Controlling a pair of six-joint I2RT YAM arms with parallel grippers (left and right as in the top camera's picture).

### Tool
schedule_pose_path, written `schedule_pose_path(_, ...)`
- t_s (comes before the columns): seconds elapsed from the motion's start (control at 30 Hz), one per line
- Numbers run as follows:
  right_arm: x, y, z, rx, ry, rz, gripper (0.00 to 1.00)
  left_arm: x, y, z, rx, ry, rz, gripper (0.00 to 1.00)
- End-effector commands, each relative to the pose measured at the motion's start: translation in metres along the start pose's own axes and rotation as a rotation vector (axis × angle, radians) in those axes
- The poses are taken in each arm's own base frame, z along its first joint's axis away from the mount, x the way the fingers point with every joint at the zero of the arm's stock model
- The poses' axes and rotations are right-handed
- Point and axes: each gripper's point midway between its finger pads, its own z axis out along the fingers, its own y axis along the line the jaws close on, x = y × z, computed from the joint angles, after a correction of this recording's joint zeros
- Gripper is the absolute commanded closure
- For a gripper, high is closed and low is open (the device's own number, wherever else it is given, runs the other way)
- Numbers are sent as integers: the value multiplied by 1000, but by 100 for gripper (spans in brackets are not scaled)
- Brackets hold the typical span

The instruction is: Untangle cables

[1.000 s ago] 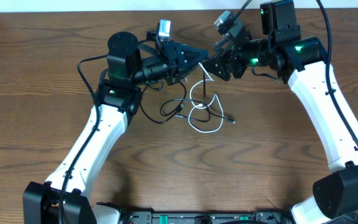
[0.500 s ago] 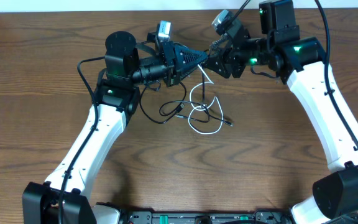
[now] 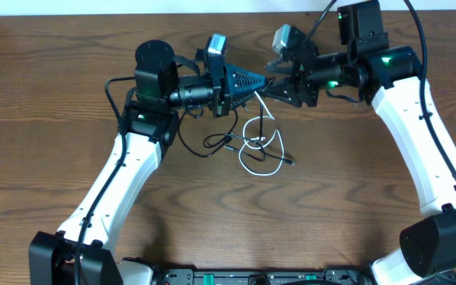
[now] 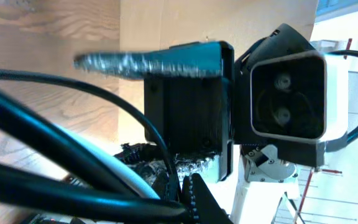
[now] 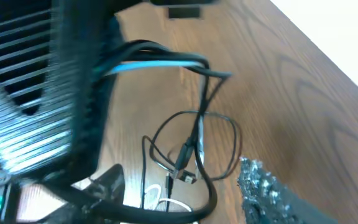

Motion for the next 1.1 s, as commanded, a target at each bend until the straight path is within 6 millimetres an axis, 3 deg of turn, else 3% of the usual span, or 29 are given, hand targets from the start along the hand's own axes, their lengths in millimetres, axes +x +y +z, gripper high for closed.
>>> schedule_pose_path(0.0, -5, 13, 0, -84, -54, -67, 72, 16, -11, 0, 16, 61, 26, 92)
schedule_pose_path(0.1, 0, 13, 0, -82, -35, -36, 99, 14, -11, -2, 16, 50, 31, 92)
schedule_pose_path(0.3, 6, 0, -8, -37, -14, 173, 99, 0, -11, -6, 11, -21, 251, 83)
schedule_pose_path(0.37, 10, -8, -16, -14, -17, 314, 99, -4, -10, -6, 4, -44, 392, 73)
schedule_pose_path(0.47, 18, -19, -21, 46, 4, 517, 99, -8, -2, -7, -29, -64, 476, 70)
schedule_pose_path(0.7, 52, -44, -25, 283, 113, 836, 99, -23, 32, -11, -170, -136, 467, 66)
schedule_pose_path(0.87, 53, -40, -23, 280, 121, 895, 99, -31, 65, -19, -307, -193, 381, 60)
schedule_pose_path(1.07, 65, -43, -22, 367, 165, 956, 99, -36, 84, -23, -403, -233, 362, 53)
